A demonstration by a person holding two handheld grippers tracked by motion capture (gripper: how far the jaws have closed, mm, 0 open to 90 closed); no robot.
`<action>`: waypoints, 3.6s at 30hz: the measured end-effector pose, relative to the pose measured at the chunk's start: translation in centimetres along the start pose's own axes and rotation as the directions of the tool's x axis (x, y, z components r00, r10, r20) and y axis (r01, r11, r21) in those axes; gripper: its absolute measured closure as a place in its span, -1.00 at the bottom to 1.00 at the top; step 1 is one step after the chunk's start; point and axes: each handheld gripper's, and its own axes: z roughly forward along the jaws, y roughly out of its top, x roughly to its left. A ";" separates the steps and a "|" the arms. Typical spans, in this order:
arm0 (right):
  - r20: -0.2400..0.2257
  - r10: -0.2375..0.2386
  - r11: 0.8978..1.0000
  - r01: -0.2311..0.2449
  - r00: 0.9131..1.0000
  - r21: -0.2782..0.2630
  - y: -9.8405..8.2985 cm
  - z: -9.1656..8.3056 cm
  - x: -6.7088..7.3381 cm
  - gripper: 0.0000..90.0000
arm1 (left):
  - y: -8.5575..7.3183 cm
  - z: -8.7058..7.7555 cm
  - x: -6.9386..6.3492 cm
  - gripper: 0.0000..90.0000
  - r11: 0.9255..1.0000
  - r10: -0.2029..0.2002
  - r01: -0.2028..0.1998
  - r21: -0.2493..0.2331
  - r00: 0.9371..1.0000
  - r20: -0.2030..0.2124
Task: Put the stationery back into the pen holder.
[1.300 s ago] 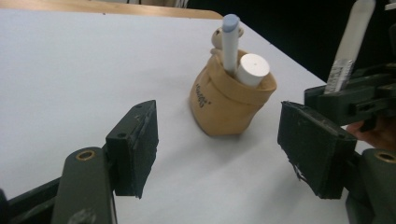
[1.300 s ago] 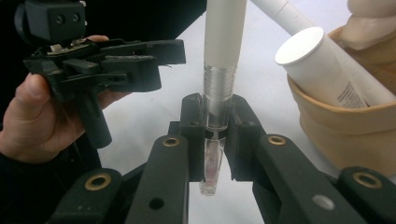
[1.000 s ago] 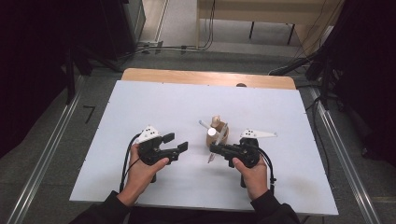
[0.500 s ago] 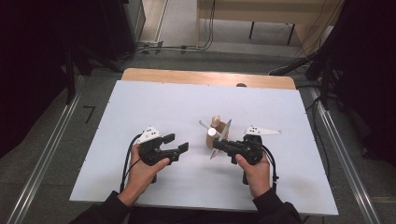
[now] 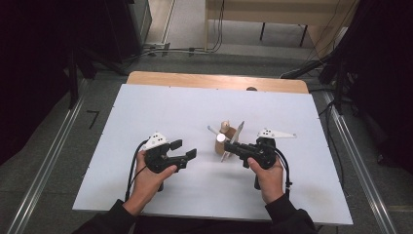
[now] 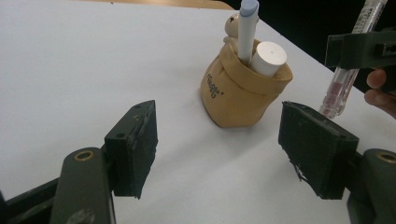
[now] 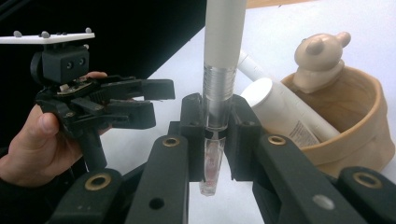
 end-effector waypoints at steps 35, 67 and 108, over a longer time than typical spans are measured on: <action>0.050 0.029 0.998 -0.026 0.998 -0.062 1.8 -0.5 -2.0 0.71 | 0.0 0.1 0.0 -0.39 1.000 -0.005 0.005 0.001 1.000 0.003; 0.140 0.029 0.998 -0.021 0.990 -0.058 2.5 0.9 -4.3 0.71 | -0.1 0.1 0.0 -0.39 1.000 -0.007 0.007 0.007 1.000 0.003; 0.236 -0.063 0.998 0.063 0.970 0.008 2.1 2.2 -4.0 0.27 | -0.2 0.2 0.0 -0.41 1.000 -0.006 0.006 0.008 1.000 0.001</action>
